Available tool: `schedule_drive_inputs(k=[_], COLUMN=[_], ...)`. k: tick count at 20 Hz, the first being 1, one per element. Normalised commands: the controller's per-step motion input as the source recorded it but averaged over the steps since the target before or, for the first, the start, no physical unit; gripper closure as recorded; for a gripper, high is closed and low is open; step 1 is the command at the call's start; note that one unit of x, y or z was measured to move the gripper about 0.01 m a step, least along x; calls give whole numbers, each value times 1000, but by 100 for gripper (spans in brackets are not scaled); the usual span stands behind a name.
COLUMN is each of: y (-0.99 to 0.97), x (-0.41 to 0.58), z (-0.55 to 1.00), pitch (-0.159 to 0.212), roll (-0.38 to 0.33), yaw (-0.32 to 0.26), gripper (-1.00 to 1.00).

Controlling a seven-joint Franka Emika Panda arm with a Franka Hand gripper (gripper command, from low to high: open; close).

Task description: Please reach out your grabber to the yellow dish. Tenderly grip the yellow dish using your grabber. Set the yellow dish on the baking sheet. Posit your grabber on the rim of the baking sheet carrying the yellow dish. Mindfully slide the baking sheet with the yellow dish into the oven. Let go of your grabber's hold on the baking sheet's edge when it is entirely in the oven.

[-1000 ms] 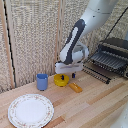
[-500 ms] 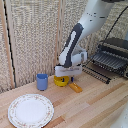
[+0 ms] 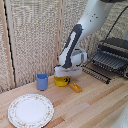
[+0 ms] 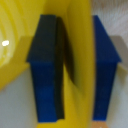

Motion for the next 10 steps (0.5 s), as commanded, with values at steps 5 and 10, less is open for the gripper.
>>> schedule_drive_inputs(k=[5,10], y=[-4,-3], x=[383,306], z=[718,777], pitch=[5,8], roll=[1,-74], yaw=[-182,-276], gripper=[100,100])
